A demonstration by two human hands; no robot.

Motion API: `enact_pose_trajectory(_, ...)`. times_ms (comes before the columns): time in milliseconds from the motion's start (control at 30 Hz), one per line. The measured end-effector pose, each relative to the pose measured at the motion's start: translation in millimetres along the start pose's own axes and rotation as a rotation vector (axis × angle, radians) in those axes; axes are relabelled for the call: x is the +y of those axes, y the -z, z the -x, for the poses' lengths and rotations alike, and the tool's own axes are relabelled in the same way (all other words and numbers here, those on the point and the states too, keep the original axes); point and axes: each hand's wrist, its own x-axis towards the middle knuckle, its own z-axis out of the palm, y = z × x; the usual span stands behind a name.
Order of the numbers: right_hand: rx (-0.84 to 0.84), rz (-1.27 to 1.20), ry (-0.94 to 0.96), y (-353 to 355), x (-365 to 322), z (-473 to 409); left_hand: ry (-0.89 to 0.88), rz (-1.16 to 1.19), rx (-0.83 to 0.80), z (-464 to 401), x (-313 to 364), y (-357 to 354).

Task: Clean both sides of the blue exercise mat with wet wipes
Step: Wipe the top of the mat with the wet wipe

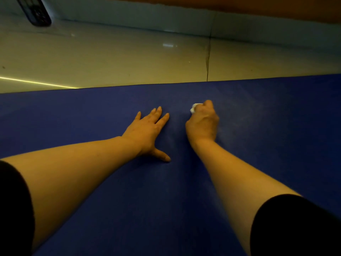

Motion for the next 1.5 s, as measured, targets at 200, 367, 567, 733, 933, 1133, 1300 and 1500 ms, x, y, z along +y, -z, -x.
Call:
enact_pose_trajectory(200,-0.162,0.01,0.321,-3,-3,-2,-0.033,-0.054,0.057,0,-8,3)
enact_pose_trajectory(367,-0.043,0.04,-0.034,12,19,-33,-0.015,-0.007,0.116,-5,-14,2)
enact_pose_trajectory(567,-0.096,-0.04,0.181,-13,-25,-9,0.067,0.057,0.095,-15,-19,4)
enact_pose_trajectory(733,-0.148,0.022,0.271,-5,-6,-31,0.063,0.098,0.015,-19,-24,10)
enact_pose_trajectory(933,-0.03,0.024,0.011,-5,-11,-38,0.081,-0.04,0.085,-24,-22,22)
enact_pose_trajectory(1133,-0.135,-0.03,0.269,-19,-25,-33,0.112,-0.05,0.227,-29,-21,24)
enact_pose_trajectory(1300,-0.008,-0.016,0.062,-5,3,-56,0.106,-0.027,0.128,-34,-26,24)
enact_pose_trajectory(1500,-0.043,-0.087,0.18,-27,-36,-38,0.101,-0.019,0.094,-40,-27,32)
